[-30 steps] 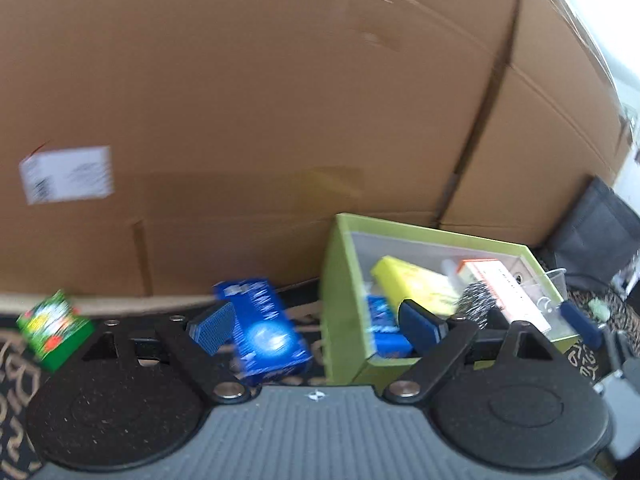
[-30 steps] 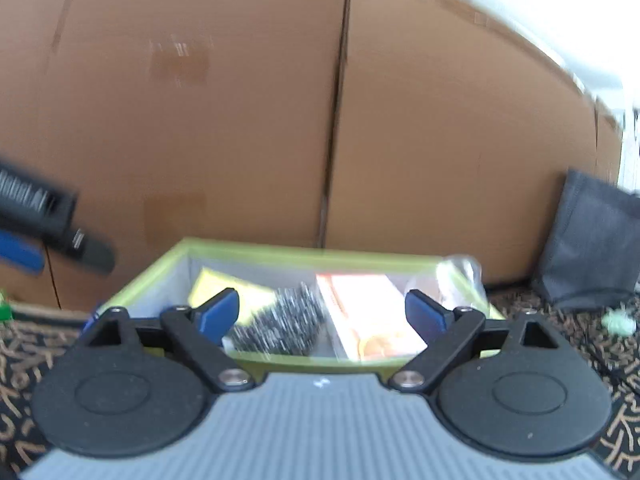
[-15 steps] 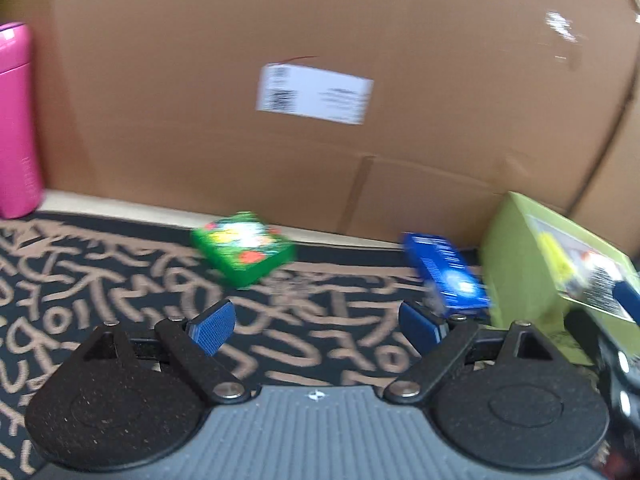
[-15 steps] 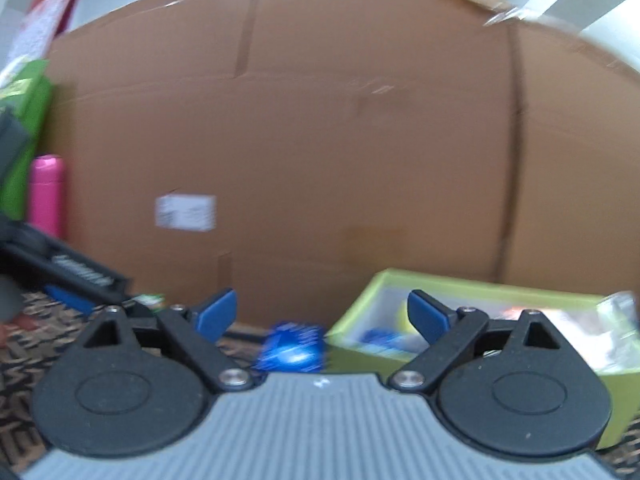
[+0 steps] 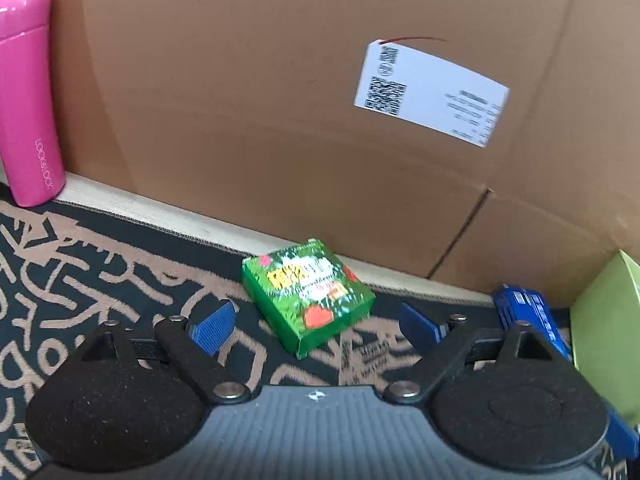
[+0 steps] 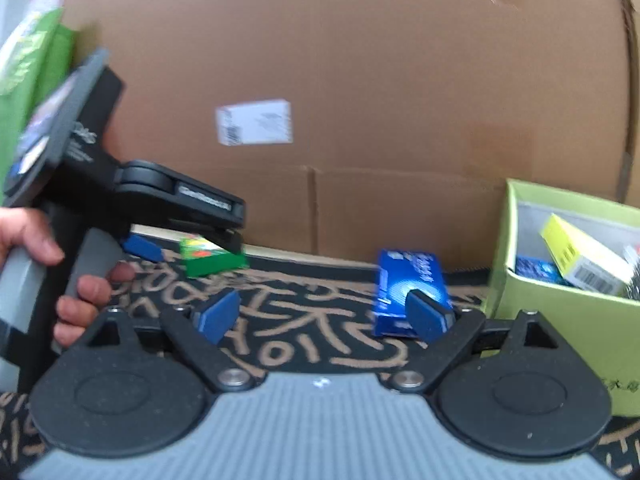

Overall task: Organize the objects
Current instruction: 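Grasp the blue medicine box with the right gripper while the left grasps the small green box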

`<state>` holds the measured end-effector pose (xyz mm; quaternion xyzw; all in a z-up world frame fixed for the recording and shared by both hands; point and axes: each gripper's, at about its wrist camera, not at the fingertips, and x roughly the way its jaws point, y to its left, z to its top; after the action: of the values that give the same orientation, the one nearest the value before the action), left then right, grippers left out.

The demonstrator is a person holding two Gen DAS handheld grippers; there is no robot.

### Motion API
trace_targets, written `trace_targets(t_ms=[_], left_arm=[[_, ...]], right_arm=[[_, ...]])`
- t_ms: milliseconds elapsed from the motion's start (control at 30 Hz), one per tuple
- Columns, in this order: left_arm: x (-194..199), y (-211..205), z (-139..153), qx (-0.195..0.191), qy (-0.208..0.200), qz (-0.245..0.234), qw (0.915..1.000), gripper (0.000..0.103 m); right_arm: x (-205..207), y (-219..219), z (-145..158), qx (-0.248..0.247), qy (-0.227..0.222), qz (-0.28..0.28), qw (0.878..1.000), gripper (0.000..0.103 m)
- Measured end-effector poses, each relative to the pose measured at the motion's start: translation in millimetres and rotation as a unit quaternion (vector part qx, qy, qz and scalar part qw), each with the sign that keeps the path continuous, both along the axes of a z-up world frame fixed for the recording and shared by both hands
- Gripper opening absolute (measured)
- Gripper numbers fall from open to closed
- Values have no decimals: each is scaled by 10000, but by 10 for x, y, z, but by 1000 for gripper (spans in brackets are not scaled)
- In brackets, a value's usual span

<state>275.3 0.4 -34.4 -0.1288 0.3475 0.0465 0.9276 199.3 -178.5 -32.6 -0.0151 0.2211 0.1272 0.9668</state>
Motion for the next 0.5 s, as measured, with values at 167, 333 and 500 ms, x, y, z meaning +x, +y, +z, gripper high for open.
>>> trace_targets(t_ms=[167, 333, 500], left_arm=[[146, 32, -61, -157, 37, 187, 9997, 92], [202, 2, -101, 210, -33, 211, 9996, 92], [127, -158, -207, 1066, -230, -199, 9938, 87]], right_arm=[[-12, -227, -28, 390, 73, -589, 9975, 93], [-11, -119, -45, -17, 79, -856, 9963, 86], [-15, -198, -45, 69, 86, -1113, 9937, 88]])
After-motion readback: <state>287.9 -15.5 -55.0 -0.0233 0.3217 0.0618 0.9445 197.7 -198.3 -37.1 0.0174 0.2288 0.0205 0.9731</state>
